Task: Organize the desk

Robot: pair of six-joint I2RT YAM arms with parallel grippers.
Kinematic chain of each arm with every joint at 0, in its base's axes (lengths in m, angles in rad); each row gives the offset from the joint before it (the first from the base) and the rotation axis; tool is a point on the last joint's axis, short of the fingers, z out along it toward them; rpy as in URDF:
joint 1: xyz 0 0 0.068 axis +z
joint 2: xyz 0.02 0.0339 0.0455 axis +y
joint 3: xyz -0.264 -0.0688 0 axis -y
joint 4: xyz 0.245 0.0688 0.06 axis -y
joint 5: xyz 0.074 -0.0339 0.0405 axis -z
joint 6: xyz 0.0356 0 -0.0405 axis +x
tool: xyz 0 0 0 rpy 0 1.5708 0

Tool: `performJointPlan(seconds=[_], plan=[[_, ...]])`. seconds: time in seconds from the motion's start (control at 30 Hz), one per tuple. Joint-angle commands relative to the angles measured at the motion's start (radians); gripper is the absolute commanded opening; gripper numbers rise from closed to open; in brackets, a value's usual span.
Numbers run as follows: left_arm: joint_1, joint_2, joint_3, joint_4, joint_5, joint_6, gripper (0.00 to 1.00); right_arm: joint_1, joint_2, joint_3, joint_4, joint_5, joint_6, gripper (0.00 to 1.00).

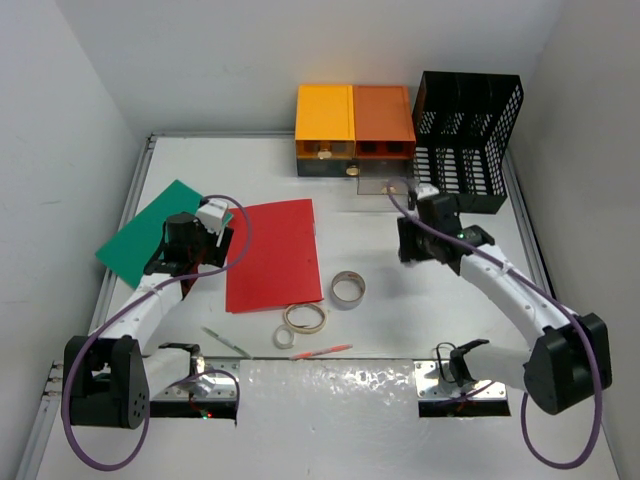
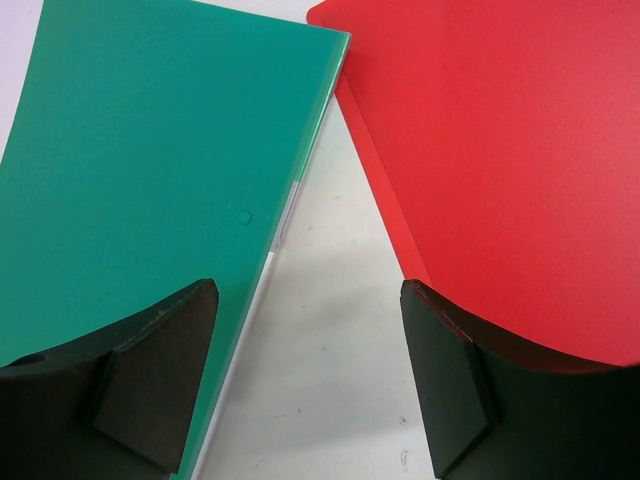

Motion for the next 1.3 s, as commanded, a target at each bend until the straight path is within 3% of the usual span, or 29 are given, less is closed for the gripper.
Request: performJointPlan(seconds=[0.0, 0.1, 0.2, 0.37, 0.57, 0.63, 0.83, 0.9, 0.93, 0.97, 1.1, 1.27], plan=[[0.011, -0.019, 0.022, 0.019, 0.003, 0.01, 0.72, 0.006, -0.014, 0.192, 0.13, -0.076, -0.044, 0.08], [0.011, -0.019, 0.022, 0.018, 0.0, 0.008, 0.72, 0.006, 0.096, 0.344, 0.216, -0.055, -0.061, 0.08], [0.011, -0.02, 0.021, 0.018, -0.03, 0.005, 0.72, 0.006, 0.238, 0.571, 0.192, -0.012, -0.119, 0.08], [0.011, -0.022, 0.017, 0.024, -0.037, 0.007, 0.72, 0.003, 0.6, 1.004, 0.028, 0.071, -0.174, 0.08], [0.011, -0.009, 0.011, 0.028, -0.032, 0.008, 0.72, -0.021, 0.914, 1.296, -0.093, 0.123, -0.165, 0.11], [0.011, -0.006, 0.011, 0.028, -0.034, 0.008, 0.72, -0.028, 0.951, 1.321, -0.121, 0.104, -0.147, 0.11], [0.011, 0.004, 0.013, 0.03, -0.032, 0.008, 0.72, -0.04, 0.95, 1.194, -0.049, 0.099, -0.124, 0.14], [0.011, 0.007, 0.013, 0.03, -0.032, 0.01, 0.72, -0.045, 0.967, 1.192, -0.058, 0.099, -0.125, 0.23], [0.011, 0.007, 0.013, 0.03, -0.034, 0.011, 0.72, -0.047, 0.974, 1.195, -0.066, 0.099, -0.127, 0.31], [0.011, 0.007, 0.013, 0.03, -0.037, 0.01, 0.72, -0.048, 0.979, 1.202, -0.069, 0.097, -0.128, 0.49], [0.011, 0.009, 0.013, 0.028, -0.037, 0.01, 0.72, -0.05, 0.981, 1.209, -0.084, 0.088, -0.132, 0.79], [0.011, 0.015, 0.014, 0.027, -0.035, 0.011, 0.72, -0.048, 0.942, 1.232, -0.1, 0.082, -0.151, 0.89]])
